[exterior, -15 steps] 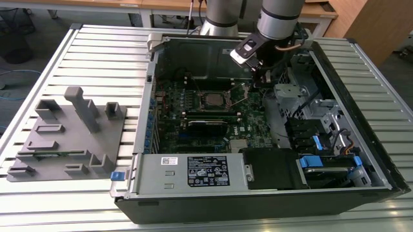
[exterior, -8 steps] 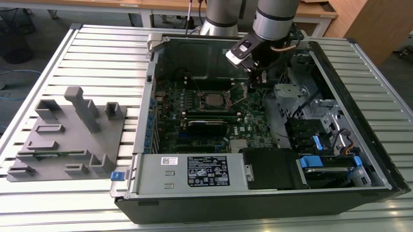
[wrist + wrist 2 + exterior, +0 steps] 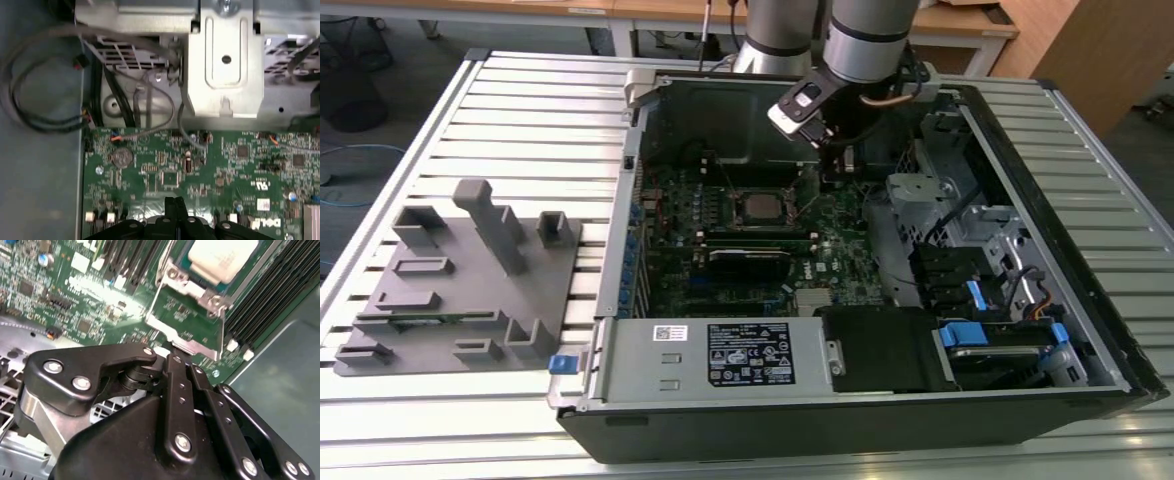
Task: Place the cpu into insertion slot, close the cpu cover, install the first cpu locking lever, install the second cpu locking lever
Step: 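Close the cpu cover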
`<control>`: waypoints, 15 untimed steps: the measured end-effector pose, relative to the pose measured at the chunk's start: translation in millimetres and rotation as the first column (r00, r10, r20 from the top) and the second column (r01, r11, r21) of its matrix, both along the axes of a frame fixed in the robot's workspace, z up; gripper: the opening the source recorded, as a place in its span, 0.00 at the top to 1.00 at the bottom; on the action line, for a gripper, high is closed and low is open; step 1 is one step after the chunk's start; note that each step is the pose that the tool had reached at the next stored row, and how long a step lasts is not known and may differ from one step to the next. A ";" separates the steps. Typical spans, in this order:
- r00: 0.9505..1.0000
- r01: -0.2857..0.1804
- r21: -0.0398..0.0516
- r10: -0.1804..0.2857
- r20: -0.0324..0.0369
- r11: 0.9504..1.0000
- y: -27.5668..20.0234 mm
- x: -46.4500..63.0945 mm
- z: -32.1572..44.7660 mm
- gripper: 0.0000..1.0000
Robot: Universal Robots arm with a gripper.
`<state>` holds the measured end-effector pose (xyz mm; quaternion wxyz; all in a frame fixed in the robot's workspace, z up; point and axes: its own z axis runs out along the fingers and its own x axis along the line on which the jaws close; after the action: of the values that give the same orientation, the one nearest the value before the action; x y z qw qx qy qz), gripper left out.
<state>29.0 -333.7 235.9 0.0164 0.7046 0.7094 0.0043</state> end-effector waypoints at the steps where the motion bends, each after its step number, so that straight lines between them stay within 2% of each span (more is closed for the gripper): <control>1: 1.000 0.000 0.000 0.000 0.000 1.000 0.1 -2.5 -0.1 0.90; 10: 1.000 0.000 -0.001 0.000 0.006 1.000 0.3 -28.7 -1.2 0.90; 15: 1.000 0.000 -0.001 0.000 0.007 1.000 0.3 -41.3 -2.2 0.90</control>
<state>-12.2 -333.4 233.7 0.0192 0.7047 0.7092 0.0063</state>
